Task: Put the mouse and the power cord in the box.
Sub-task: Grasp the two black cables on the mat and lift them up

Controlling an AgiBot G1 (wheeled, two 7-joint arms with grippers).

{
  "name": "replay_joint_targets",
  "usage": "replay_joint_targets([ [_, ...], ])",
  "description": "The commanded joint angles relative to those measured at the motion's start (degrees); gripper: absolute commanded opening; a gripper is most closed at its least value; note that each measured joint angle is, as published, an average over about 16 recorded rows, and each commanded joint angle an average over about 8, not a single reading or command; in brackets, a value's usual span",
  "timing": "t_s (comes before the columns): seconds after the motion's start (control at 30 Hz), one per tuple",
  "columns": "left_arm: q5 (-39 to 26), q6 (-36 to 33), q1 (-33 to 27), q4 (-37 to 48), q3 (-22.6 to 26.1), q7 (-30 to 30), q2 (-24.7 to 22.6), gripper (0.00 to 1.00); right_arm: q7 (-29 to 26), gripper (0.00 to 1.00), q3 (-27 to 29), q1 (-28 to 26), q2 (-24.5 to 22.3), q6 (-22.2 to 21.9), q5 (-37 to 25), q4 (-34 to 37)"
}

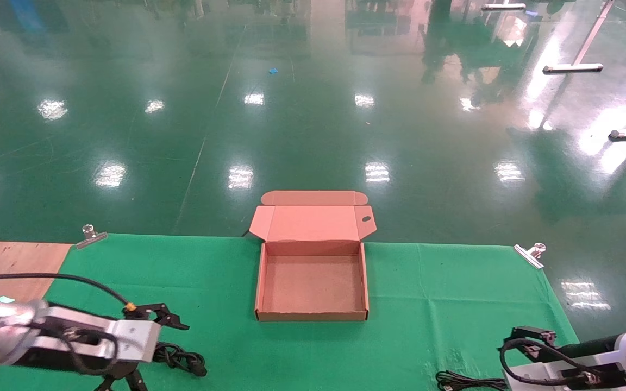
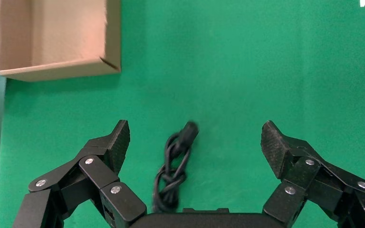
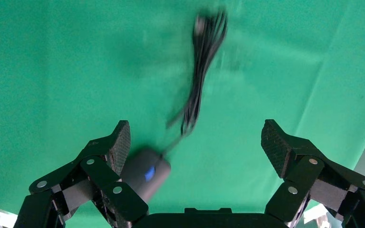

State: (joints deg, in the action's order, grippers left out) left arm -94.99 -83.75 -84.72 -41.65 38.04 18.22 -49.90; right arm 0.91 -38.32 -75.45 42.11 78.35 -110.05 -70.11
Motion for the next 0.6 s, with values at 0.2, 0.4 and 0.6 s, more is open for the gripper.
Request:
replay_joint_targets([
  [0.2,-9.72,4.26,-4.77,8.89,5.13,8.2,-6.93,1.0,4.09,1.0,-1.52,-0.7,3.79,-5.2,-4.89,7.19],
  [0.4,-14.69,9.31,-6.39,16.64,7.78,12.2,-11.56,1.0,7.67,1.0,-0.81,-0.1,6.77,-11.25,-4.34,12.66],
  [0.6,-16.86,14.14,-7.69,24.5,8.83,15.18,-15.12,1.0,11.7,1.0,-0.37,-0.11,9.38,-13.52,-2.22,18.8],
])
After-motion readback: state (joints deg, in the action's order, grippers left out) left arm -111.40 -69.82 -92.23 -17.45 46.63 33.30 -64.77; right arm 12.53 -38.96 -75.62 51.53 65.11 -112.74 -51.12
